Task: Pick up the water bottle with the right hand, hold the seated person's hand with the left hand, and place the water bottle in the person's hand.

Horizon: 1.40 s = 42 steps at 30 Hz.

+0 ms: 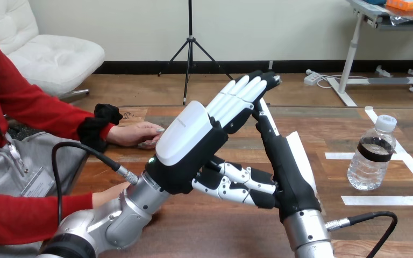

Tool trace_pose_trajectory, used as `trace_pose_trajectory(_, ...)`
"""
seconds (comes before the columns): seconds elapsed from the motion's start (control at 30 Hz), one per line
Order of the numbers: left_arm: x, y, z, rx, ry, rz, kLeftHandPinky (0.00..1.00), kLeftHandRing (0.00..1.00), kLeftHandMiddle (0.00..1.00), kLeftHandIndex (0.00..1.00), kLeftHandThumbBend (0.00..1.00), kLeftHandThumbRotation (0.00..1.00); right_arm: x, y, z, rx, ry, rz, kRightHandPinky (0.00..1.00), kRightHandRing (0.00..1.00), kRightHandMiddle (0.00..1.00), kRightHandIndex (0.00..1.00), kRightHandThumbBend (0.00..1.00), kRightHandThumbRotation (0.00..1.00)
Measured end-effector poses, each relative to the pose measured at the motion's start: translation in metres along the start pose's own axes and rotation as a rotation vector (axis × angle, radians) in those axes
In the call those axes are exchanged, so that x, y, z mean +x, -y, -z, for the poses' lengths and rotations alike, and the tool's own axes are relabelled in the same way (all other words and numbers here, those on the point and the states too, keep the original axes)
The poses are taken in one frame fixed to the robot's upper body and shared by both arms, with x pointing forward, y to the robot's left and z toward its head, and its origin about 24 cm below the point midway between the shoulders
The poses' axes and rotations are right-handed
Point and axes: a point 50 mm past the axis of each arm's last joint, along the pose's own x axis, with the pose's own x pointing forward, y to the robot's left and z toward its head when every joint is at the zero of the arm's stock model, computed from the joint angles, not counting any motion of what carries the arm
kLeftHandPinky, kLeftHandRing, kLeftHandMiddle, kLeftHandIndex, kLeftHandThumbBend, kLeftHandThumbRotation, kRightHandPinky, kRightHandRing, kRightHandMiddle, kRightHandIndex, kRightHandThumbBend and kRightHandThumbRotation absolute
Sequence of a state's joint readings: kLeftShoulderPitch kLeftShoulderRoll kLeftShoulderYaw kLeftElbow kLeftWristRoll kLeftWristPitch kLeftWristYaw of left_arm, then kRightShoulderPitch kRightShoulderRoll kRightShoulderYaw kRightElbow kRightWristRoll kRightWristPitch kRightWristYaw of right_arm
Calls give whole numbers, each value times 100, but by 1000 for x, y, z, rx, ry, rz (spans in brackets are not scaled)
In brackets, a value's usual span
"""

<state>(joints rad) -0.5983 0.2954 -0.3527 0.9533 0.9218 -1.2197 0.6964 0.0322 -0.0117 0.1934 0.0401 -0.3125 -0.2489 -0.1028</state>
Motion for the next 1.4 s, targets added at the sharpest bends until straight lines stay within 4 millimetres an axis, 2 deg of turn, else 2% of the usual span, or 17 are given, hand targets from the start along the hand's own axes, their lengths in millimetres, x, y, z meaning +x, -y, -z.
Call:
trace_pose_trajectory(0.97,1,-2,1,18,2,-15,100,100,100,100,100,74,2,-1,-4,16,24,16,100,100,100,100,100,37)
trace_pose_trajectory(1.4,2,-4,2,14,6,-2,100,100,100,100,100,72,2,-1,-5,4,36,28,100,100,100,100,100,40)
